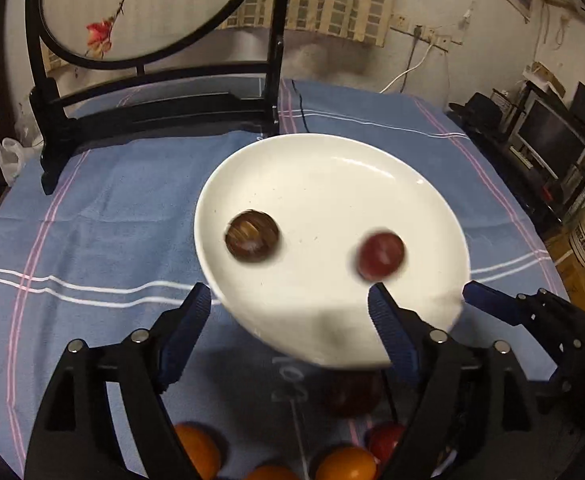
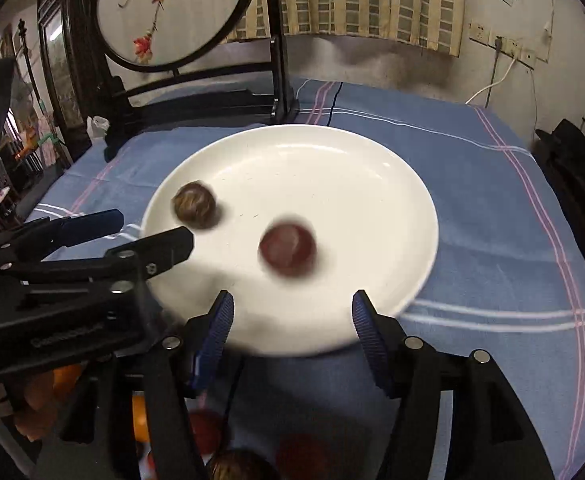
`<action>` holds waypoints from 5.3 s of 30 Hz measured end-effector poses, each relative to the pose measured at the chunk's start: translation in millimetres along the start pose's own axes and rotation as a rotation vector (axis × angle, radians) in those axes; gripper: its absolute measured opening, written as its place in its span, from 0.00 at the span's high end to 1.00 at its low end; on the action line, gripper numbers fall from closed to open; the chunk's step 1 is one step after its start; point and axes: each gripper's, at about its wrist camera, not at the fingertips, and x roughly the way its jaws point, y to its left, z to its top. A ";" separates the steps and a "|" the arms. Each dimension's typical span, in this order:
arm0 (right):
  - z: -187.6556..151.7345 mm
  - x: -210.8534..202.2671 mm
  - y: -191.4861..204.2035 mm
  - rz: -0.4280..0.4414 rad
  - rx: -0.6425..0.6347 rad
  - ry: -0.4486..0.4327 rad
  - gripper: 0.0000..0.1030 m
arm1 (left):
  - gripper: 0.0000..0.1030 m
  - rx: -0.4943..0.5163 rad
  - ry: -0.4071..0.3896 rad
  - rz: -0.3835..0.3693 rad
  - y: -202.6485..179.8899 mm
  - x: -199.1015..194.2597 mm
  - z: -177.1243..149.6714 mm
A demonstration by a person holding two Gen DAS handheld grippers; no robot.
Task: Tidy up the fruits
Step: 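Carry both fruits over the white plate and open both tools to drop them, then grasp the large brown patterned fruit with the right tool while the left tool reaches a tangerine, then grasp the tangerine with the left tool, carry both fruits onto the plate and release, then grasp a red cherry tomato with the right tool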
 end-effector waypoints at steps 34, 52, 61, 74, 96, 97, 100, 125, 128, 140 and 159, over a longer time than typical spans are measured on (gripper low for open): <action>-133.3 -48.3 17.0 -0.075 -0.035 0.098 0.46 | 0.07 -0.063 0.029 0.028 53.3 -87.2 -161.5; -137.1 -55.7 -2.8 0.124 0.076 0.066 0.57 | 0.57 0.020 0.088 0.098 35.5 -46.2 -136.8; -127.4 -91.4 6.2 0.149 0.023 -0.022 0.57 | 0.59 0.053 0.061 0.034 34.5 -81.0 -124.1; -13.9 -73.2 4.4 0.006 -0.021 -0.174 0.57 | 0.58 0.092 -0.059 -0.011 -9.3 -62.3 -29.8; -3.4 0.3 -16.3 -0.003 0.044 -0.063 0.40 | 0.33 0.019 0.016 -0.005 -8.1 7.7 -4.6; -4.9 -2.6 -16.2 0.000 0.044 -0.062 0.40 | 0.32 0.016 0.012 -0.017 -6.8 1.5 -5.8; -10.6 -12.1 -16.4 0.003 0.048 -0.064 0.37 | 0.26 -0.004 -0.020 -0.040 -0.9 -20.2 -13.1; -135.8 -83.6 29.4 0.038 -0.063 0.006 0.31 | 0.09 -0.057 -0.015 -0.073 44.6 -78.6 -127.3; -138.9 -76.6 46.8 0.025 -0.122 0.039 0.43 | 0.09 -0.077 0.005 -0.110 46.8 -76.9 -129.5; -145.9 -62.5 72.5 0.101 -0.170 0.092 0.72 | 0.09 0.031 0.009 -0.152 35.9 -75.9 -137.1; -156.1 -96.2 20.5 0.086 -0.022 0.013 0.72 | 0.09 0.216 0.102 -0.147 6.0 -72.7 -165.0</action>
